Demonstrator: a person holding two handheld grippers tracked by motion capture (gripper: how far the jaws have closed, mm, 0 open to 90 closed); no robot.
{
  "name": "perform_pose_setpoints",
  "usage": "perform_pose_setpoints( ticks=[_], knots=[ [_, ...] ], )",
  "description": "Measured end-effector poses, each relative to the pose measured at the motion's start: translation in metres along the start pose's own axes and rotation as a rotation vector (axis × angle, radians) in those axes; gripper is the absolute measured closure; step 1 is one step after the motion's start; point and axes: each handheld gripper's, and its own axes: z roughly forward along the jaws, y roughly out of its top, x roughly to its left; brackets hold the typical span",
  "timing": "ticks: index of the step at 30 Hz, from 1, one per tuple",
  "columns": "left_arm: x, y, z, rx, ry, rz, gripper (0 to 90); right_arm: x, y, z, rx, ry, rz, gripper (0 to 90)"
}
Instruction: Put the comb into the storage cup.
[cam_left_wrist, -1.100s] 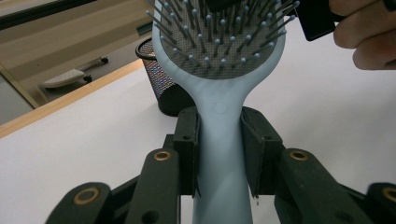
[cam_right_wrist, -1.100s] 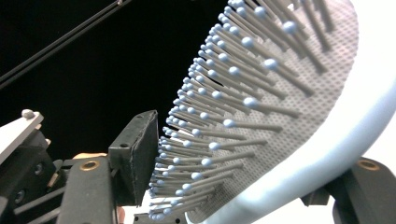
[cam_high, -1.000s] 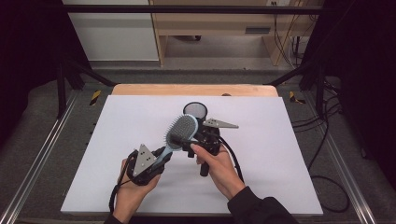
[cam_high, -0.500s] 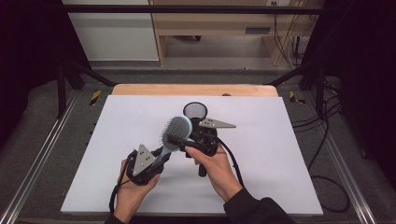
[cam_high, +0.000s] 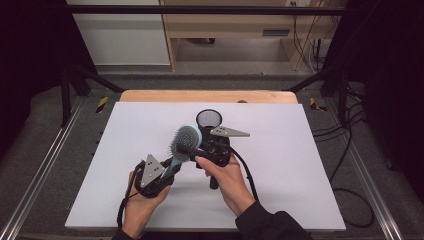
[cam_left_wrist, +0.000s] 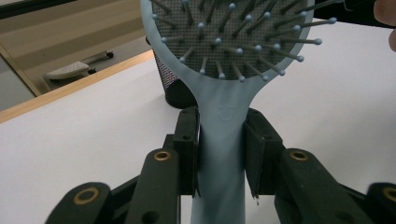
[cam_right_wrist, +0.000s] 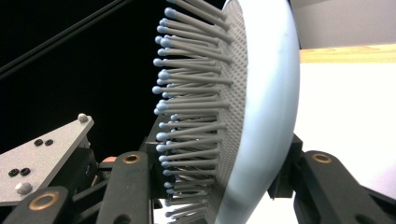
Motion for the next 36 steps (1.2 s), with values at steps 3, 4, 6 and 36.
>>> perform_pose_setpoints(
  ticks=[3,4,6,36],
  knots=[
    [0.002,-0.001,0.0,-0.005,-0.004,-0.011,69.1,0.0,0.0,0.001,0.001,-0.003,0.004,54.5],
    [0.002,-0.002,0.0,-0.007,-0.005,-0.015,68.9,0.0,-0.001,0.002,-0.003,-0.003,0.006,54.7],
    [0.003,-0.003,0.001,-0.013,-0.008,-0.024,68.6,-0.001,-0.001,0.002,-0.004,-0.003,0.01,54.8],
    [0.052,-0.028,-0.047,-0.119,0.144,-0.215,11.0,-0.044,0.021,-0.033,-0.095,-0.132,0.068,54.4]
  ],
)
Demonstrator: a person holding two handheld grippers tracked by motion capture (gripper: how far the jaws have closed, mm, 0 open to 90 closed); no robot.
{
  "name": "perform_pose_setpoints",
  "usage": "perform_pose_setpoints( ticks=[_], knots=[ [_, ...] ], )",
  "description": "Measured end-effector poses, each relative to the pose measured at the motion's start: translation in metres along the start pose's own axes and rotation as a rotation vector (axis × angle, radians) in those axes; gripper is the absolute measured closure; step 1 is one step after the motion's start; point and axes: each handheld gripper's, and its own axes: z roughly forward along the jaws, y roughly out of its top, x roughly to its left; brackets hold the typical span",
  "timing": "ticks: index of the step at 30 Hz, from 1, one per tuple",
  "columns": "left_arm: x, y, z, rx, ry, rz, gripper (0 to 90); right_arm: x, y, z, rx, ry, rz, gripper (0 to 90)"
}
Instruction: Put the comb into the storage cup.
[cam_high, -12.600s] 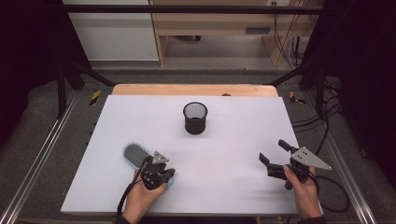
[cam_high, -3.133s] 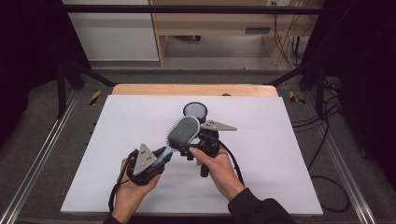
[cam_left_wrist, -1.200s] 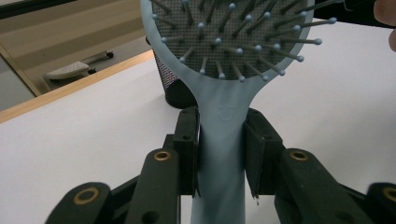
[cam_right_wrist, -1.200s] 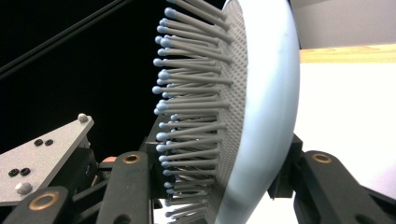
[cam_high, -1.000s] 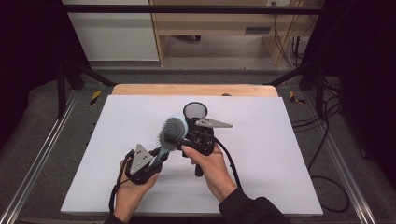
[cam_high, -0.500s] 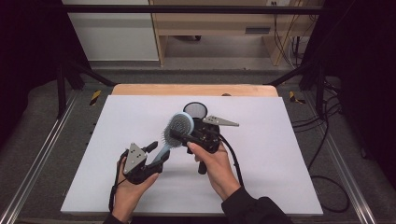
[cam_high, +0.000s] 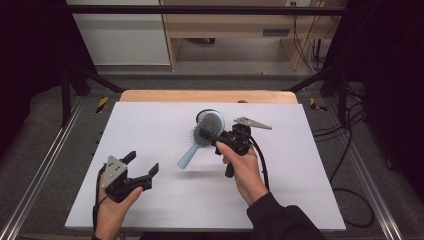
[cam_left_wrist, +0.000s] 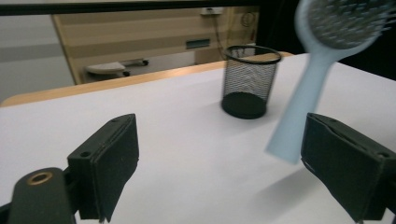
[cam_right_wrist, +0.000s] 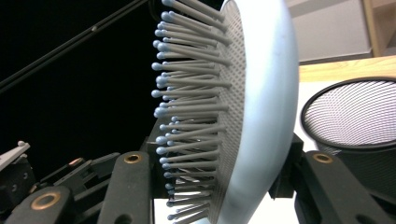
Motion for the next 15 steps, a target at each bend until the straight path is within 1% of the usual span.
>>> perform_pose_setpoints(
  ticks=[2,3,4,5,6,8,10,11,12,13,15],
  knots=[
    [0.01,-0.004,-0.002,0.001,0.027,-0.028,10.6,-0.001,0.002,-0.001,-0.002,-0.005,-0.002,54.3],
    [0.015,-0.005,-0.003,0.0,0.037,-0.035,10.1,-0.003,0.003,-0.001,-0.002,-0.01,-0.003,54.3],
    [0.021,-0.008,-0.003,0.005,0.053,-0.047,9.4,-0.006,0.005,-0.002,-0.005,-0.022,-0.004,54.2],
    [0.021,-0.008,-0.003,0.005,0.053,-0.047,8.8,-0.006,0.005,-0.002,-0.005,-0.022,-0.004,54.2],
    [0.023,-0.009,-0.003,0.004,0.053,-0.055,7.8,-0.009,0.007,-0.004,-0.008,-0.029,0.008,54.2],
    [0.026,-0.01,-0.003,0.005,0.059,-0.056,7.1,-0.011,0.008,-0.004,-0.008,-0.035,0.013,54.2],
    [0.026,-0.009,-0.003,-0.001,0.058,-0.053,5.9,-0.012,0.008,-0.005,0.005,-0.046,0.016,54.2],
    [0.025,-0.008,-0.003,-0.008,0.067,-0.025,5.3,-0.012,0.009,-0.004,0.007,-0.047,0.01,54.2],
    [0.025,-0.008,-0.003,-0.008,0.067,-0.025,4.9,-0.012,0.009,-0.004,0.006,-0.043,0.009,54.2],
    [0.025,-0.009,-0.002,-0.005,0.069,-0.015,4.4,-0.011,0.01,-0.005,0.005,-0.041,0.01,54.1],
    [0.025,-0.01,-0.001,0.0,0.066,-0.022,3.8,-0.01,0.012,-0.005,0.003,-0.04,0.005,54.1]
  ],
)
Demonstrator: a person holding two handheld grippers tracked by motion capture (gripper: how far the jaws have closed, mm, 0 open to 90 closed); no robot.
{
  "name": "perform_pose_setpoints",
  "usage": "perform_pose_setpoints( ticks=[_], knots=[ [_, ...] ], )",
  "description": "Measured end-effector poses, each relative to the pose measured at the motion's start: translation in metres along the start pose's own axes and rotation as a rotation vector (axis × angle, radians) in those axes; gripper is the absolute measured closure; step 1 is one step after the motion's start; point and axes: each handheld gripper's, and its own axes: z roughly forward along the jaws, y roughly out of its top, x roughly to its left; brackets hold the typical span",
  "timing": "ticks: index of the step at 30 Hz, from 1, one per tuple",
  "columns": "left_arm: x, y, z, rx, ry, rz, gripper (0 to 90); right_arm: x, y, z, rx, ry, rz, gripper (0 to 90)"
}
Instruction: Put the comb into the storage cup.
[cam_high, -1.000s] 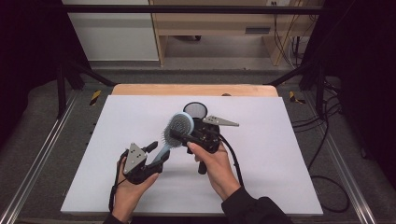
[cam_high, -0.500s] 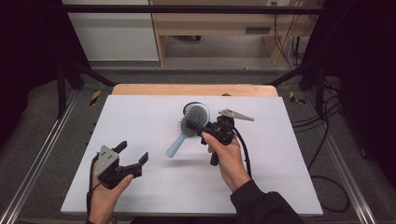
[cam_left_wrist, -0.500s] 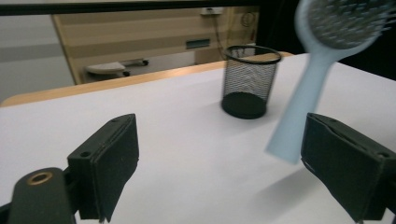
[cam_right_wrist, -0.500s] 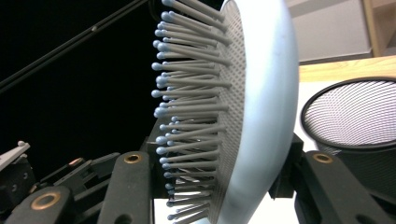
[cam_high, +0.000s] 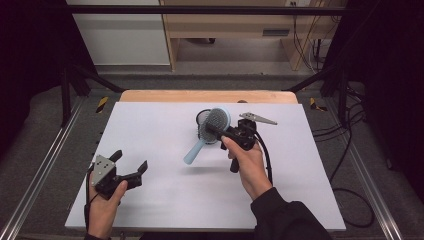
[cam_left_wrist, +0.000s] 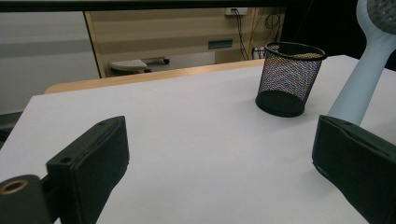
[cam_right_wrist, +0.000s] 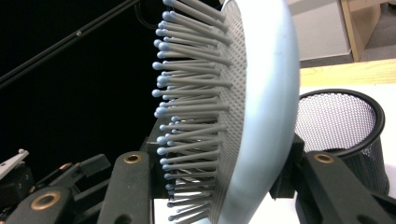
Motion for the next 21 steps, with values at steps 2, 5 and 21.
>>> perform_pose_setpoints(
  ticks=[2,5,21],
  knots=[
    [0.0,-0.001,0.001,0.007,0.0,-0.004,3.5,0.001,0.003,0.0,-0.005,0.001,-0.007,54.1],
    [0.0,-0.003,0.002,0.012,-0.004,-0.004,2.7,0.001,0.008,-0.001,-0.012,-0.004,-0.009,54.0],
    [0.0,-0.004,0.003,0.019,0.012,0.012,2.7,0.006,0.038,0.009,-0.05,-0.017,-0.013,53.7]
  ],
)
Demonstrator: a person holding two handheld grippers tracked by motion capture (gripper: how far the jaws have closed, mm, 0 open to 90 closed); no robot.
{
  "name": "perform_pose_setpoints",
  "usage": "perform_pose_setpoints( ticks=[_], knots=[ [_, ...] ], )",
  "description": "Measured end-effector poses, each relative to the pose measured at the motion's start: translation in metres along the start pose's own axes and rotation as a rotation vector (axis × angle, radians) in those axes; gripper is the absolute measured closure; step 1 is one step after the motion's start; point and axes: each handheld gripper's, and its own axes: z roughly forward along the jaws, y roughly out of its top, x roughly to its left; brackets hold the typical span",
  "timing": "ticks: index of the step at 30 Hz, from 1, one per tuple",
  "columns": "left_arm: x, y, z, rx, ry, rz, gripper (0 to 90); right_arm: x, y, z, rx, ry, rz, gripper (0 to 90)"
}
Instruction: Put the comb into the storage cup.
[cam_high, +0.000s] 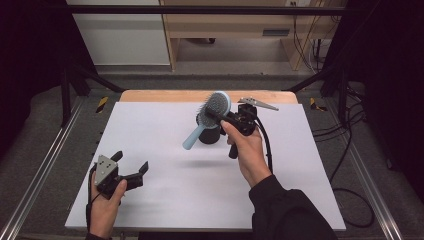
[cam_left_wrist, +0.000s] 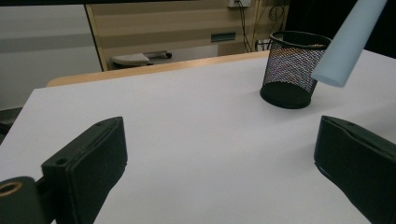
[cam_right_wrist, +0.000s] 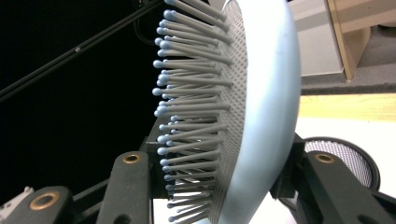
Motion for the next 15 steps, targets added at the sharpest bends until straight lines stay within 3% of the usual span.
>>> perform_pose_setpoints(
  ticks=[15],
  knots=[
    [0.003,0.0,-0.001,-0.005,-0.002,-0.015,2.9,0.003,0.022,0.014,-0.03,-0.007,0.002,53.5]
  ],
)
